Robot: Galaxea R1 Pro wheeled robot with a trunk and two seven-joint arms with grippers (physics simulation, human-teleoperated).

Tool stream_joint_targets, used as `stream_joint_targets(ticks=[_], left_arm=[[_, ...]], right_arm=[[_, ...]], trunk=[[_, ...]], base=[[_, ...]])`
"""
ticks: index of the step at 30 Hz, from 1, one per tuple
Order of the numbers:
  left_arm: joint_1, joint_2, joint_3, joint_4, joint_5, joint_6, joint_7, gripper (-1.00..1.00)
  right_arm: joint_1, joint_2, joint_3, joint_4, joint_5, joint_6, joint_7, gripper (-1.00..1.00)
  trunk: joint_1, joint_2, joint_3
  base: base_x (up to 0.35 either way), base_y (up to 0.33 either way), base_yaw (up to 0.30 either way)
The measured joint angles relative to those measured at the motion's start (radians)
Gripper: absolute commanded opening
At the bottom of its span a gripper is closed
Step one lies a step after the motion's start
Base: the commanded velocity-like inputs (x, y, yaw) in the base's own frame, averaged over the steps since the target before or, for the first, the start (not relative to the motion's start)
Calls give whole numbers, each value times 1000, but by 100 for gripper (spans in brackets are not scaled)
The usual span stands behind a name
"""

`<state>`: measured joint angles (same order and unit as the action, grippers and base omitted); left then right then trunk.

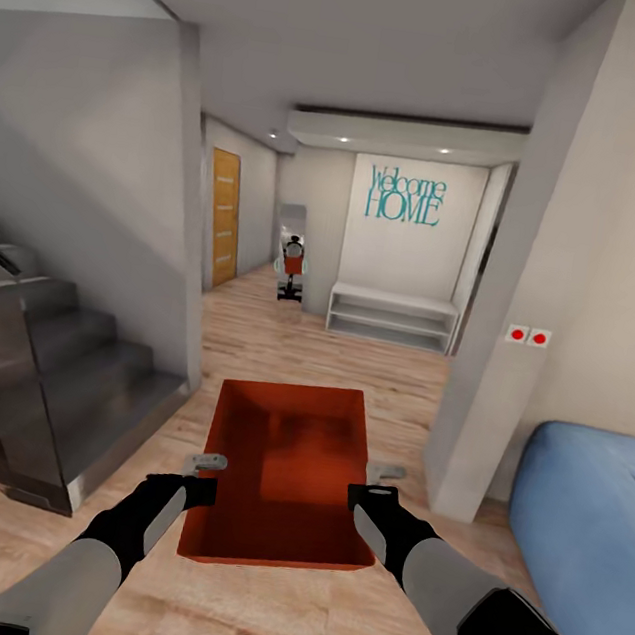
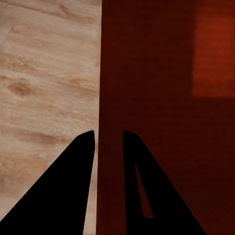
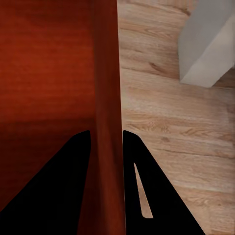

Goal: Move the two storage containers from the living room to the garage. In the garage, place one container on the floor and stack the other container on top of it (either order is fine).

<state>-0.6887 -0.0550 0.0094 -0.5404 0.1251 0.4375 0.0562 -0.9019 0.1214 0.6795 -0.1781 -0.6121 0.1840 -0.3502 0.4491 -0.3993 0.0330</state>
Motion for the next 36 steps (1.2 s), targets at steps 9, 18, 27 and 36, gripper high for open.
stream_joint_targets(ticks=[9,18,27,36], left_arm=[[0,0,0,1,0,0,0,-100],[0,0,1,1,0,0,-1,-100],[0,0,1,1,1,0,-1,-100],[0,0,0,1,1,0,0,-100]], right_arm=[[0,0,2,0,-2,0,0,-100],[0,-1,2,-2,-1,3,0,-100],[0,-2,1,-8,2,9,-3,-100],[0,-2,2,-3,0,4,0,-100]], trunk=[[0,0,0],[0,0,0],[0,0,0],[0,0,0]], base=[[323,81,0],[323,76,0],[323,76,0],[323,76,0]])
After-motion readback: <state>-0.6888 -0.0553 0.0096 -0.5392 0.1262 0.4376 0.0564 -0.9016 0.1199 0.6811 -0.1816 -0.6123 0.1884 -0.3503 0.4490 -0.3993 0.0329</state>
